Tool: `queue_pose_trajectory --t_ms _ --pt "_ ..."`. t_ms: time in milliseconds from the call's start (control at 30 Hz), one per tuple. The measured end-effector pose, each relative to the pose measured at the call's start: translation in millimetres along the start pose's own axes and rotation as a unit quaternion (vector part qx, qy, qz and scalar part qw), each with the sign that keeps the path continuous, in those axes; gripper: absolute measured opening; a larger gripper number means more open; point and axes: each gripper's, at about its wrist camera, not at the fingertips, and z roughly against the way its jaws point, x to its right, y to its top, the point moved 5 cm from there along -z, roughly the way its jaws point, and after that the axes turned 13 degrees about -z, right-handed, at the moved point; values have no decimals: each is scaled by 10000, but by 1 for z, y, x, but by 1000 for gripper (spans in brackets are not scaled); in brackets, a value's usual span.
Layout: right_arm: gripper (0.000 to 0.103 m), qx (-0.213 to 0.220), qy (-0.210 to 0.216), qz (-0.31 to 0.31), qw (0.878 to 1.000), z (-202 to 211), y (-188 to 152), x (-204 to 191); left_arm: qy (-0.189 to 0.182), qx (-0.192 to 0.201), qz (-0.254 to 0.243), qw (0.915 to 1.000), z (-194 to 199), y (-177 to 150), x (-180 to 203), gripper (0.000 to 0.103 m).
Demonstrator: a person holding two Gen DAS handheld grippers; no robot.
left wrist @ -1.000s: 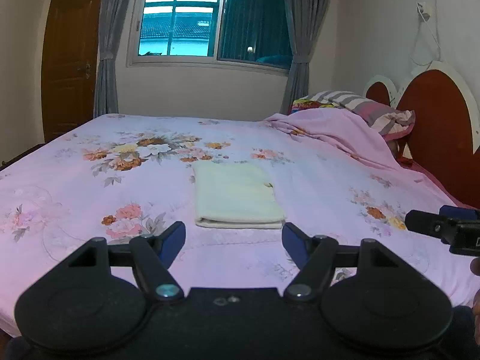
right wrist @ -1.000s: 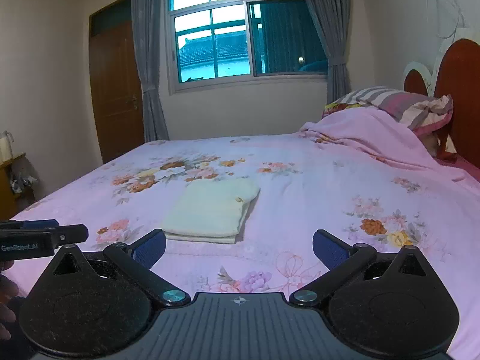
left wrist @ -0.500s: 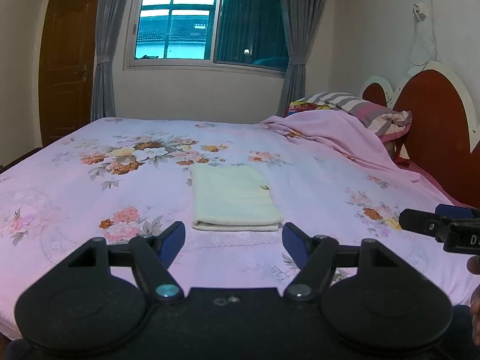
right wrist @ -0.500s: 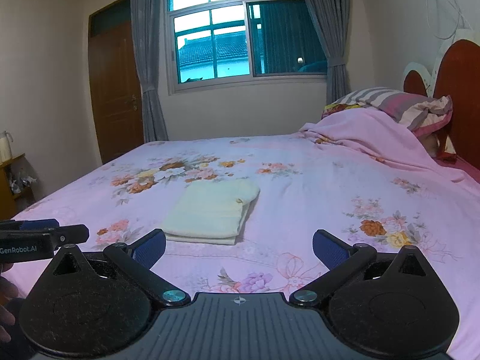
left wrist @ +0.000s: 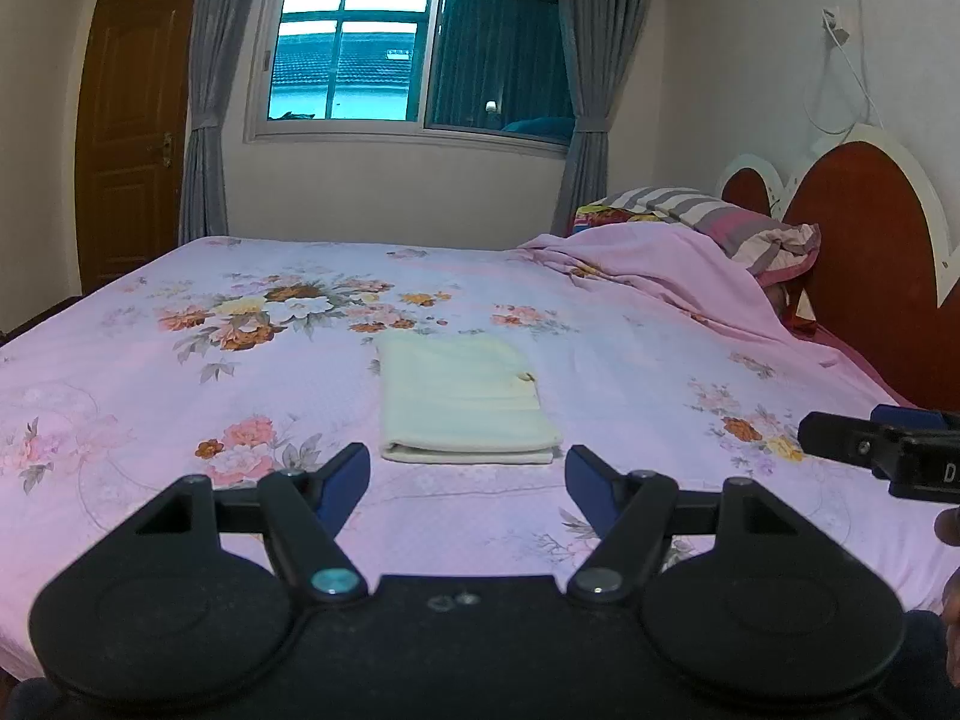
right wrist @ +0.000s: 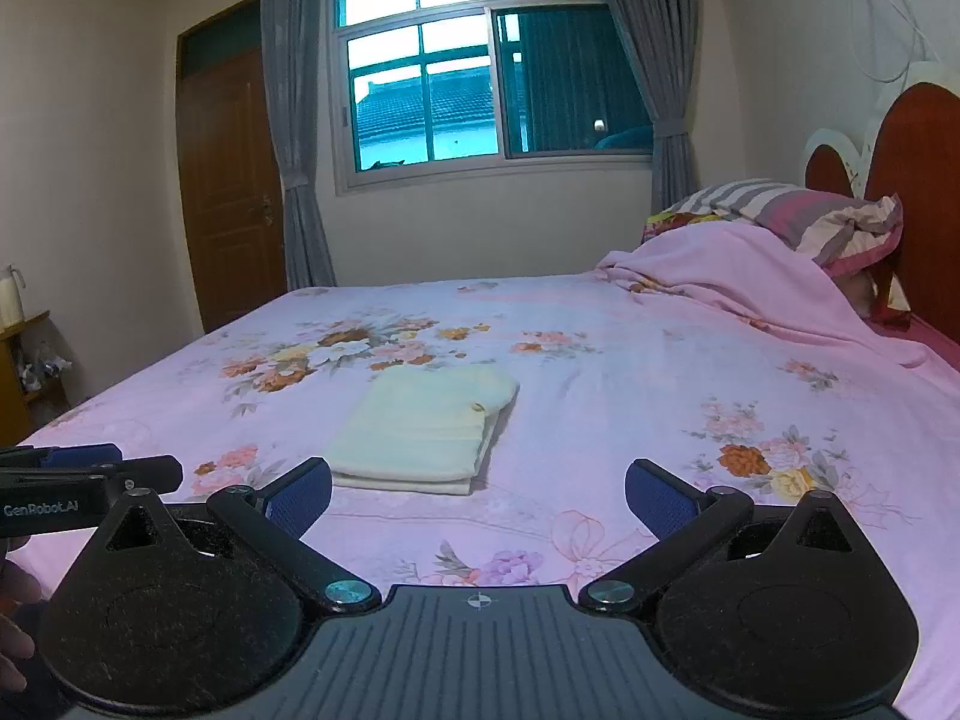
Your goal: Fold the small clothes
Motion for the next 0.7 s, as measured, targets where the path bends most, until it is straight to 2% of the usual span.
queue_pose_trajectory --t_ms 700 --pt "103 -3 33 -43 10000 1 1 1 -64 36 -32 10000 -2 -1 0 72"
